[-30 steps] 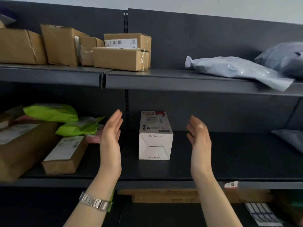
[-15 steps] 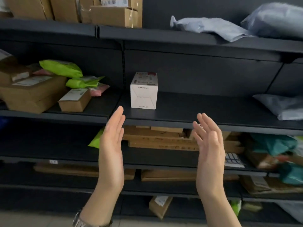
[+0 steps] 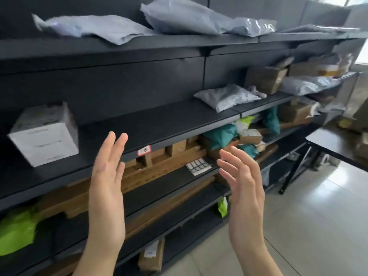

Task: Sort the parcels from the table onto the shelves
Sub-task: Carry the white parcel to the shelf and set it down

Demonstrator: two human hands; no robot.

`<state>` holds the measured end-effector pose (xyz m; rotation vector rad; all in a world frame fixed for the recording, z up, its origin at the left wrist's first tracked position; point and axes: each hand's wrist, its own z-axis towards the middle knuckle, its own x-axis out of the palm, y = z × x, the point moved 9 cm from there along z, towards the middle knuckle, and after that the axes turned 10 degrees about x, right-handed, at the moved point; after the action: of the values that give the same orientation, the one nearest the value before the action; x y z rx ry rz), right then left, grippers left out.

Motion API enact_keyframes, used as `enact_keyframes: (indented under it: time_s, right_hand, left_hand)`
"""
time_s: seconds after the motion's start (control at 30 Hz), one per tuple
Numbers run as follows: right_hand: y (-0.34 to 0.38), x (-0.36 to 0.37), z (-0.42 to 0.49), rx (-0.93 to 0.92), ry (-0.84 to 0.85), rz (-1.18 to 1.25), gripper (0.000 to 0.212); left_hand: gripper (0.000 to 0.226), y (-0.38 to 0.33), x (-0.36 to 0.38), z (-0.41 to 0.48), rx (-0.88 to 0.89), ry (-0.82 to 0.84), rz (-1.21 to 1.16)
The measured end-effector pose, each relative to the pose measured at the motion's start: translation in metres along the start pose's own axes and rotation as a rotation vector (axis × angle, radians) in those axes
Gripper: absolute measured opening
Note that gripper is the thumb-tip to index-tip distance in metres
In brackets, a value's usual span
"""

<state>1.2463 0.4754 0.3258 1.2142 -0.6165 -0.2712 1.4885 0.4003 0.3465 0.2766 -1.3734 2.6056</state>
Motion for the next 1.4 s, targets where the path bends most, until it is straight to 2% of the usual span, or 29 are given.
enact_keyframes:
  time_s: [0.33, 0.47, 0.8, 1.07, 1.4]
  right_hand:
    - [0.048, -0.167, 0.091, -0.119, -0.203, 0.022, 0.04]
    - [0.061, -0.256, 0.144, -0.125, -0.275, 0.023, 0.034]
    - [0.102, -0.468, 0.266, -0.15, -0.461, -0.076, 0.037]
    - [0.092, -0.583, 0.364, -0.18, -0.62, -0.138, 0.036]
    - [0.091, -0.697, 0.556, -0.218, -0.788, -0.218, 0.036]
  left_hand:
    - [0.049, 0.069, 0.22, 0.015, -0.043, 0.268, -0.19]
    - [0.047, 0.106, 0.33, 0.006, -0.085, 0.297, -0.235]
    - [0.049, 0.184, 0.596, -0.01, -0.175, 0.459, -0.322]
    - [0.052, 0.27, 0.765, 0.002, -0.203, 0.624, -0.37]
    - [0.049, 0.401, 0.986, 0.061, -0.329, 0.736, -0.499]
